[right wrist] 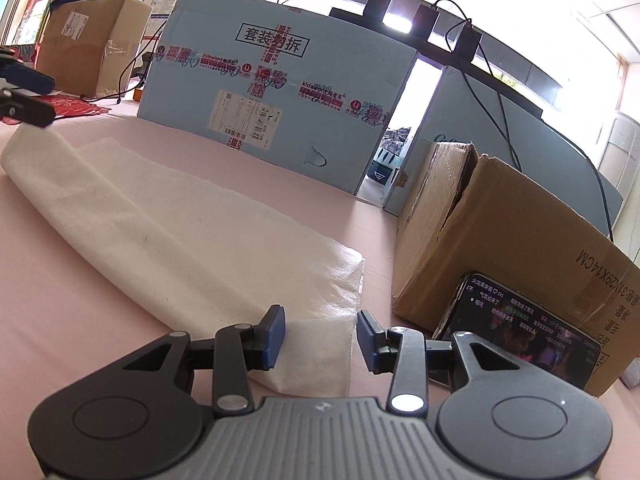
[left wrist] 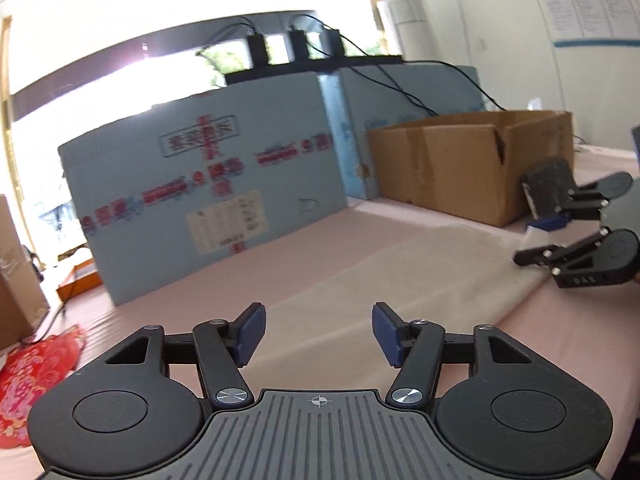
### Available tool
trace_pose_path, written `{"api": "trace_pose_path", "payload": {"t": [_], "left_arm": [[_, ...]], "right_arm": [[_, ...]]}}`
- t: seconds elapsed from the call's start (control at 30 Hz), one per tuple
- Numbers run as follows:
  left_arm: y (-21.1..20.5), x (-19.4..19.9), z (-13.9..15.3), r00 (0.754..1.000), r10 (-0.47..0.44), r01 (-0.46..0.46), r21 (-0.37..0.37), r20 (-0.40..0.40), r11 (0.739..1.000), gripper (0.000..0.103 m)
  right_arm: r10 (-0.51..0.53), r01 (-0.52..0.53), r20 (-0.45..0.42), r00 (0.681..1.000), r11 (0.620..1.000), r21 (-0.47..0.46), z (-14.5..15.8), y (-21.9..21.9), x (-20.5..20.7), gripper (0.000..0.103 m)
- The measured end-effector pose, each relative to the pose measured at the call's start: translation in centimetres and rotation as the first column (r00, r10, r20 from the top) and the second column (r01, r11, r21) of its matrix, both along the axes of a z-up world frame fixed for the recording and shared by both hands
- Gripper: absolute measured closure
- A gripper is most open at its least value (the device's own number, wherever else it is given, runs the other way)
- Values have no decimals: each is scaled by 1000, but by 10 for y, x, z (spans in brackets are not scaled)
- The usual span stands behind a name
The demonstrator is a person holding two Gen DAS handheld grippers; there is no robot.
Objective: Fold shopping bag
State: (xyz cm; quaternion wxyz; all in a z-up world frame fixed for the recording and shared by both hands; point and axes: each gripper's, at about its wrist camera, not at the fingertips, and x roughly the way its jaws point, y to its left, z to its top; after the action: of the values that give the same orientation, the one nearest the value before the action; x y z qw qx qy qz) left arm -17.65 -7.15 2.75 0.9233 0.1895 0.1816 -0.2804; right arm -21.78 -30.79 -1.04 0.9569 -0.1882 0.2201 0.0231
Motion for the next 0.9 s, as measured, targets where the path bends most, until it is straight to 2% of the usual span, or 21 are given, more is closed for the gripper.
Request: {"api": "trace_pose_path", "payload": {"t": [0.07, 0.13, 0.23, 0.3, 0.4, 0.53, 0.63, 0.73, 0.8, 0.9], "left_arm": [[-7, 5, -10, 999, -6, 8, 49, -42, 999, 73], [-5, 12, -18, 996, 36, -29, 80, -87, 996, 73], [8, 18, -19, 988, 74, -69, 42, -137, 997, 69], [13, 17, -22, 986, 94, -90, 31, -140, 995, 61], [16, 16, -24, 984, 106, -103, 25, -142, 994, 57], [18, 19, -24, 983, 108, -108, 12, -151, 994, 55], [18, 18, -24, 983, 111, -111, 13, -149, 994, 54], [19, 18, -24, 982, 115, -116, 6, -152, 993, 52], [21, 21, -24, 979, 132, -134, -1, -158, 991, 40], [23, 23, -25, 975, 143, -148, -13, -171, 989, 38]], "right_arm": [[0, 0, 3, 1000, 1000, -3, 0, 0, 0, 61], [0, 0, 4, 1000, 1000, 6, 0, -1, -1, 60], [-7, 7, -2, 1000, 999, 32, 2, -5, 1, 57], [-17, 17, -2, 1000, 999, 51, 3, -9, 1, 52], [-53, 53, 9, 999, 998, 27, 4, -11, -3, 49], [-92, 95, 33, 995, 988, -124, -2, -9, -10, 49], [-117, 122, 39, 992, 976, -179, -3, -12, -15, 50], [-140, 147, 55, 989, 980, -135, 6, -22, -24, 49], [-146, 154, 74, 987, 981, -118, 12, -26, -32, 47], [-112, 126, 101, 988, 983, -136, 17, -27, -44, 45]]}}
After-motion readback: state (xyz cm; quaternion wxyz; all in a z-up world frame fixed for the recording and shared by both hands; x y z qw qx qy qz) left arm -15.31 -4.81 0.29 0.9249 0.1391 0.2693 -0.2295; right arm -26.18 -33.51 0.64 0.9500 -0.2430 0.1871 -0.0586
